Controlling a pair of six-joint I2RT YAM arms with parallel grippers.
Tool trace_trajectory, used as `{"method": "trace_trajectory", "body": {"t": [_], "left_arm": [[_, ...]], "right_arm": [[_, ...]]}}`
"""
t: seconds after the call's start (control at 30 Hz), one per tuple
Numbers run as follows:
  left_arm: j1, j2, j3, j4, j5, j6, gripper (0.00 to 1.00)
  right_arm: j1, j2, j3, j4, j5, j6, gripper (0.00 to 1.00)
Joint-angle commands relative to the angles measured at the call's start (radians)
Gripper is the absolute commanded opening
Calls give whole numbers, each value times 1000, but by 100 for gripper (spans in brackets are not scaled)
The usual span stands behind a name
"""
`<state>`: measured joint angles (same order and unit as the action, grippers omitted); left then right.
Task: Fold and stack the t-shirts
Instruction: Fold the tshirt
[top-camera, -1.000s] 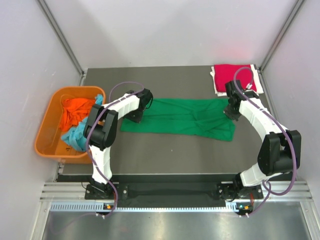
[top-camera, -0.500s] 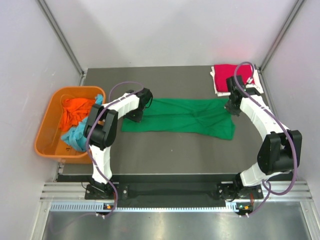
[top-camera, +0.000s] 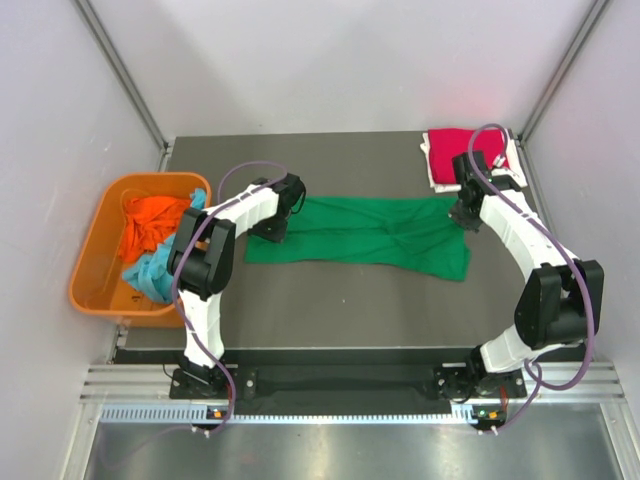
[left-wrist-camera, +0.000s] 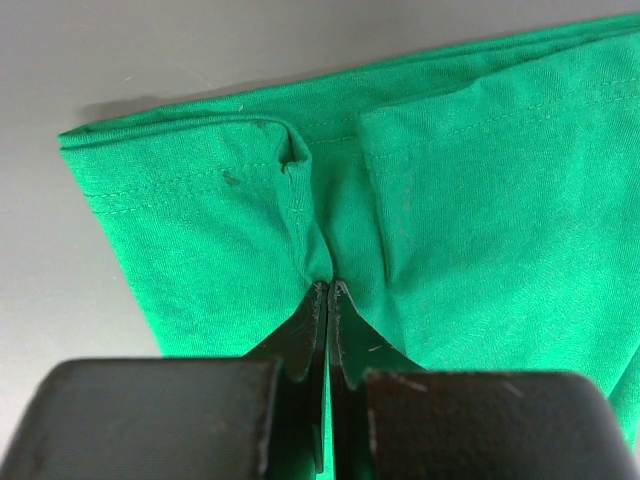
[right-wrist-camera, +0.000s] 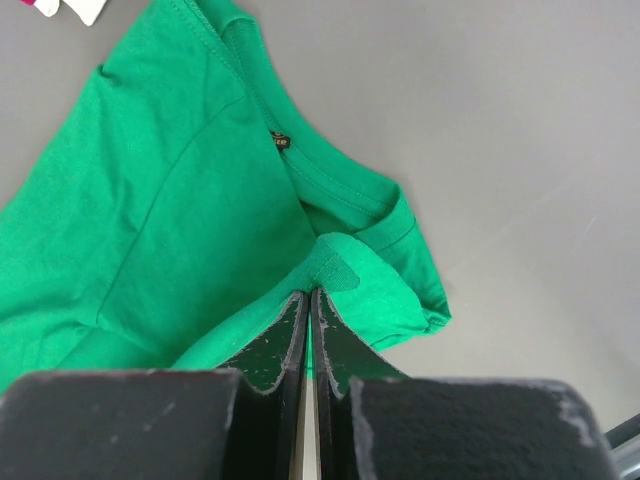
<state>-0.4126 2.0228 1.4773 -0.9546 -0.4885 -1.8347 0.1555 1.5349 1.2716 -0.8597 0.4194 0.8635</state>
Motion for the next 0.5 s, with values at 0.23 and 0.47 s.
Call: {"method": "trace_trajectory", "body": {"t": [0.23,0.47], "left_arm": [[6,-9,94,-150,-62,-54,0],[8,-29,57,-90,-53,-51,0]], "right_arm": [[-14,-38,40,-22,25,-21,0],[-5,-38,57,17,28,-53,0]]}}
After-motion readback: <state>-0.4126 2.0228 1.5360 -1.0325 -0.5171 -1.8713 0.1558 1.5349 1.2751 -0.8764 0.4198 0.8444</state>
